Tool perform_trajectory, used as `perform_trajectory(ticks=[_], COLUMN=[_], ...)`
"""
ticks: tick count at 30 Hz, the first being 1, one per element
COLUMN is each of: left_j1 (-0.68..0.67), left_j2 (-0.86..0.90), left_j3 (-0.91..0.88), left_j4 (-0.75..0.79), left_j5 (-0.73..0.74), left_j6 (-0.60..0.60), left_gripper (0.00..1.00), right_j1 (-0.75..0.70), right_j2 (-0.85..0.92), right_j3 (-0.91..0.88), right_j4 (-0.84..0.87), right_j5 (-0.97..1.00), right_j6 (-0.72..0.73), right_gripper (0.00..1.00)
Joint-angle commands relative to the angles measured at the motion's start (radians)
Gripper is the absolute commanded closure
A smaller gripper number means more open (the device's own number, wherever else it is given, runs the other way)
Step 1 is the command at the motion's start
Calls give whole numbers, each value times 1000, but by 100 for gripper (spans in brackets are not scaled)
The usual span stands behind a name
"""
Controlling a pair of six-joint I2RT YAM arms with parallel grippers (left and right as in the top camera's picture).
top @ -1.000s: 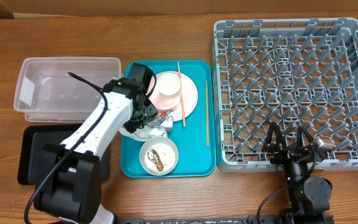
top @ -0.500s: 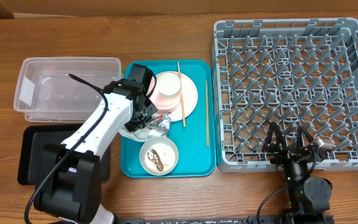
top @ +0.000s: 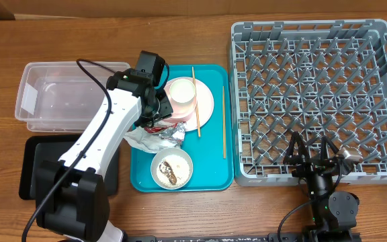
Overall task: Sort waste into correct bins and load items into the dishwasher
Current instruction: 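Carry the wrapper left and drop it into the clear plastic bin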
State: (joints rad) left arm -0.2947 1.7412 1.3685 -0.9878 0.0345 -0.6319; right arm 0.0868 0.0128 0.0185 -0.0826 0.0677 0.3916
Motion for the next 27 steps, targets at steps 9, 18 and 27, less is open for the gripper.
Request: perform_trajectory(ticks=[9, 18, 27], left_j1=[-32, -120, -132], left_j2=[-8, -7, 26], left_j3=[-47, -74, -103], left_j4=[-58, 31, 69], left_j5=[123, 42, -16], left_j6=[573, 733, 729], left_gripper=[42, 43, 48], right_j1=[3, 3, 3], right_j2=[-9, -9, -9], right_j3=[-10, -10, -10], right_j4=[6, 6, 6], right_j5=[10, 10, 10], right_j6=[0, 0, 0], right_gripper=[0, 0, 0])
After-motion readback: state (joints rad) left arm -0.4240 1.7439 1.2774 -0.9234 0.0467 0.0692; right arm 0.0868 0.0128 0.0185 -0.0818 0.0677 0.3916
